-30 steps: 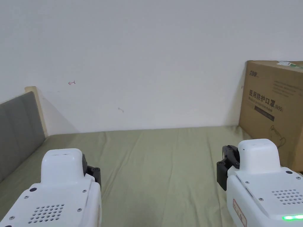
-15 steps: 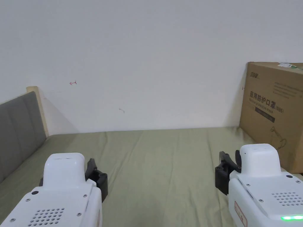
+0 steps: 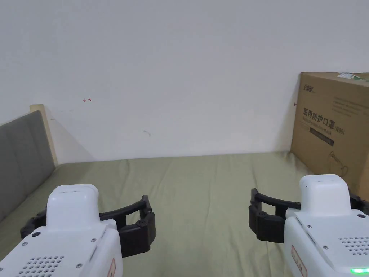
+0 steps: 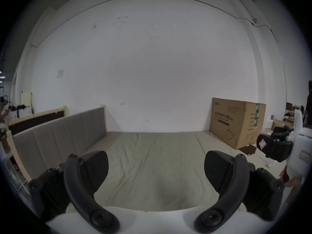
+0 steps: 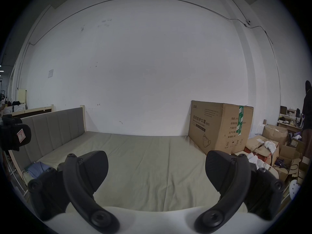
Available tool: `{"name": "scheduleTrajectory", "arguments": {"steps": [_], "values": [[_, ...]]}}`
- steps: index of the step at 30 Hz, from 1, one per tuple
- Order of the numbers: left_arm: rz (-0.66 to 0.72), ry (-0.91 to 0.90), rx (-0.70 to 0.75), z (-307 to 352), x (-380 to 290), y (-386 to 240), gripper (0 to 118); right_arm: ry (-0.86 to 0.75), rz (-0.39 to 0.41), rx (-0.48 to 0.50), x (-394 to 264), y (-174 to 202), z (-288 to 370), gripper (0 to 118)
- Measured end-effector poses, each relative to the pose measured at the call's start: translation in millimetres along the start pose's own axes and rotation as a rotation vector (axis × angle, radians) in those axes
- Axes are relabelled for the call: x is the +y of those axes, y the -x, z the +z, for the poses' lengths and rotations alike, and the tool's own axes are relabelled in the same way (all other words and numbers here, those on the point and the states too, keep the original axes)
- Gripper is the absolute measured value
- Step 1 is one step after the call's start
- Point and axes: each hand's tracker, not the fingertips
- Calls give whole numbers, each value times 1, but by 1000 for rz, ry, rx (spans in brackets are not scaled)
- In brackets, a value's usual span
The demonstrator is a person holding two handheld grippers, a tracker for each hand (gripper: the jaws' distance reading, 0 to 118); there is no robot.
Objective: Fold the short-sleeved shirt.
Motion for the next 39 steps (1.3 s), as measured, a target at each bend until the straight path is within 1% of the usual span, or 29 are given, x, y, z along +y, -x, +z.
{"name": "scheduleTrajectory", "arguments": {"steps": [2, 6, 11, 15, 19, 22, 30, 34, 36, 39], "values": [[9, 31, -2, -3, 1, 0, 115, 2, 4, -7, 0, -1, -1, 115], [-44, 17, 55, -4, -3, -8, 115, 7, -2, -9, -1, -3, -2, 115], [-73, -6, 77, -2, -3, -15, 115, 20, 0, -26, -3, -5, -6, 115], [-91, -9, 85, -4, -2, -21, 115, 31, -10, -21, -5, -6, -7, 115], [-53, -3, 58, -5, 0, -18, 115, 43, 3, -29, -8, -6, -9, 115], [-24, 9, 72, -7, 4, -18, 115, 49, 0, -30, -9, -8, -11, 115], [-64, 22, 61, -13, 0, -19, 115, 61, 17, -33, -13, -6, -14, 115], [-33, 34, 41, -16, 2, -15, 115, 66, 10, -23, -13, -5, -14, 115], [-33, 32, 53, -17, 1, -15, 115, 61, 22, -28, -13, -4, -13, 115], [-73, 5, 87, -15, -1, -18, 115, 60, 29, -31, -13, -4, -14, 115]]}}
